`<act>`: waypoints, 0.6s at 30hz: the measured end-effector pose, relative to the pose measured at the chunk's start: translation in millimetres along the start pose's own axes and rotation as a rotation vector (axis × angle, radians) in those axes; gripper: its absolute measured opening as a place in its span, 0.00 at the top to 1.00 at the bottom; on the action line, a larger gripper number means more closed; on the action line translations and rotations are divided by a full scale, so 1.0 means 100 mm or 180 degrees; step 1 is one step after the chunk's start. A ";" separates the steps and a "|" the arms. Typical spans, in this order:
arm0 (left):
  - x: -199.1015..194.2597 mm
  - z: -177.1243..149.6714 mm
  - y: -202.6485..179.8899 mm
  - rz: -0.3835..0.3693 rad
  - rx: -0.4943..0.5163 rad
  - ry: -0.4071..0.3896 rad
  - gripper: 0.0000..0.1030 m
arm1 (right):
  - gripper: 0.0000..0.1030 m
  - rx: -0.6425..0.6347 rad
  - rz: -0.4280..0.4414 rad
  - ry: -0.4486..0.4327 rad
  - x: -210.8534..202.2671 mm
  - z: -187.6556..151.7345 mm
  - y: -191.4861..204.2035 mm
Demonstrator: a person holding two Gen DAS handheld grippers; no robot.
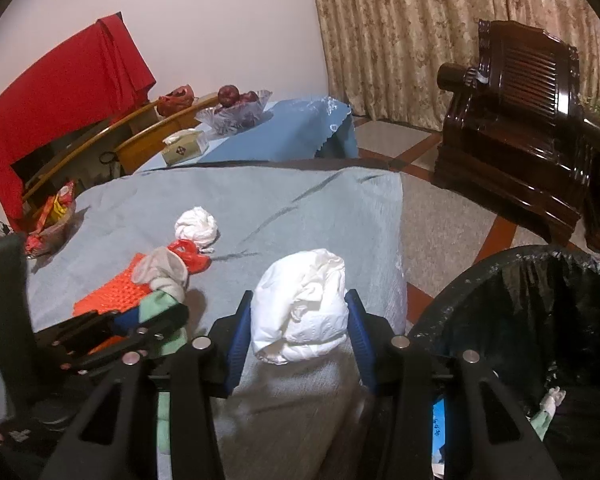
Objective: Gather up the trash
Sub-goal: 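Grasp the green glove with white bag with the left gripper while the right holds its bag, then carry both items over the bin and open both grippers to drop them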
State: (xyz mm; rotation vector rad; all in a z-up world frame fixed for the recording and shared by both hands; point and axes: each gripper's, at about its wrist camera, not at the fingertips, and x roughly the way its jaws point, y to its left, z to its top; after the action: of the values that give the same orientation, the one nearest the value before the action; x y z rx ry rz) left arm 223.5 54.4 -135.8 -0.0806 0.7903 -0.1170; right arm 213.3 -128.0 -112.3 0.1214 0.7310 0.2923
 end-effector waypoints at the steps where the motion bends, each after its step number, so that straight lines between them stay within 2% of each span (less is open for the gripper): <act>1: -0.08 0.02 -0.01 -0.0018 0.0009 -0.0042 0.76 | 0.56 -0.0002 0.0001 -0.0022 -0.04 0.01 0.00; 18: -0.83 0.10 -0.19 -0.0128 0.0130 -0.0306 0.76 | 0.56 -0.0097 0.0001 -0.0310 -0.76 0.05 0.08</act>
State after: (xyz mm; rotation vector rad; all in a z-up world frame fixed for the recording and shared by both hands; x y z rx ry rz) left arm 171.3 46.7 -68.2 -0.0632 0.6904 -0.1662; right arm 161.0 -143.4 -58.2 0.1062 0.6298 0.2958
